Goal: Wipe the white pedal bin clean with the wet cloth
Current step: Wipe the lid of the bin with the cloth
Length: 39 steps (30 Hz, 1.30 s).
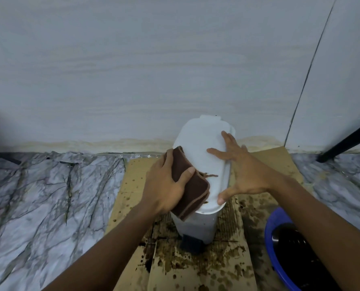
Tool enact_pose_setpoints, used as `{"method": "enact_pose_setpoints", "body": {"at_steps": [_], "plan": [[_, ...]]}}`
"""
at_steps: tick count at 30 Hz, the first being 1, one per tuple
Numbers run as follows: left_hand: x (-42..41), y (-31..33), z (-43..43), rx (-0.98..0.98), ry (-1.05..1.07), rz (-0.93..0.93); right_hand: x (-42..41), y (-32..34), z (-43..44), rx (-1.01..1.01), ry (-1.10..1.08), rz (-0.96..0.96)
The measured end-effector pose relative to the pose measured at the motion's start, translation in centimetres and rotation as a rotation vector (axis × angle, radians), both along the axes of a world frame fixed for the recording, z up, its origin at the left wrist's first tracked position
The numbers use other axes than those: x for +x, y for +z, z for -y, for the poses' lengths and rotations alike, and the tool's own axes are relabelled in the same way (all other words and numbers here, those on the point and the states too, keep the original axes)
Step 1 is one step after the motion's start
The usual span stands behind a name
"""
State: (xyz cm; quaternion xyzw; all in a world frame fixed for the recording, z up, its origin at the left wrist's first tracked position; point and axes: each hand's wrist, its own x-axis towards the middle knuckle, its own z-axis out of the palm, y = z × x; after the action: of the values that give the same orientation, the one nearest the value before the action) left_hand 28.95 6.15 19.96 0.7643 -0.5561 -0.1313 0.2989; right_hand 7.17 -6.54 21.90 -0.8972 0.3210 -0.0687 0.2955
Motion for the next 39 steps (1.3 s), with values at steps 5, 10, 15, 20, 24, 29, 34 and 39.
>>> {"method": "enact_pose_setpoints", "body": {"at_steps": [5, 10, 15, 20, 24, 29, 34, 39], "plan": [[1.6, -0.8, -2.8, -0.077, -0.281, 0.167, 1.2, -1.2, -3.6, -0.067, -0.011, -0.055], [1.5, -1.1, -2.8, -0.079, -0.309, 0.219, 0.6, -1.5, -2.3, -0.031, 0.009, 0.043], [-1.6, -0.5, -1.2, -0.107, -0.312, 0.286, -1.4, 0.0, 1.0, -0.035, 0.037, -0.027], [-1.2, 0.0, -0.8, -0.07, -0.453, 0.245, -2.9, -0.1, 0.8, -0.009, 0.043, -0.066], [-0.7, -0.2, -1.8, -0.079, -0.443, 0.368, -1.9, -1.0, -0.2, -0.049, 0.057, -0.041], [-5.8, -0.5, -0.2, -0.101, -0.393, 0.559, -2.4, -1.7, -0.6, -0.001, 0.042, 0.082], [-4.2, 0.1, -0.4, -0.097, -0.5, 0.524, -2.6, -1.2, -0.9, 0.003, 0.031, 0.043], [0.6, -0.3, -2.9, -0.077, -0.412, 0.366, -2.7, -0.9, -2.2, -0.106, 0.029, -0.089]]}}
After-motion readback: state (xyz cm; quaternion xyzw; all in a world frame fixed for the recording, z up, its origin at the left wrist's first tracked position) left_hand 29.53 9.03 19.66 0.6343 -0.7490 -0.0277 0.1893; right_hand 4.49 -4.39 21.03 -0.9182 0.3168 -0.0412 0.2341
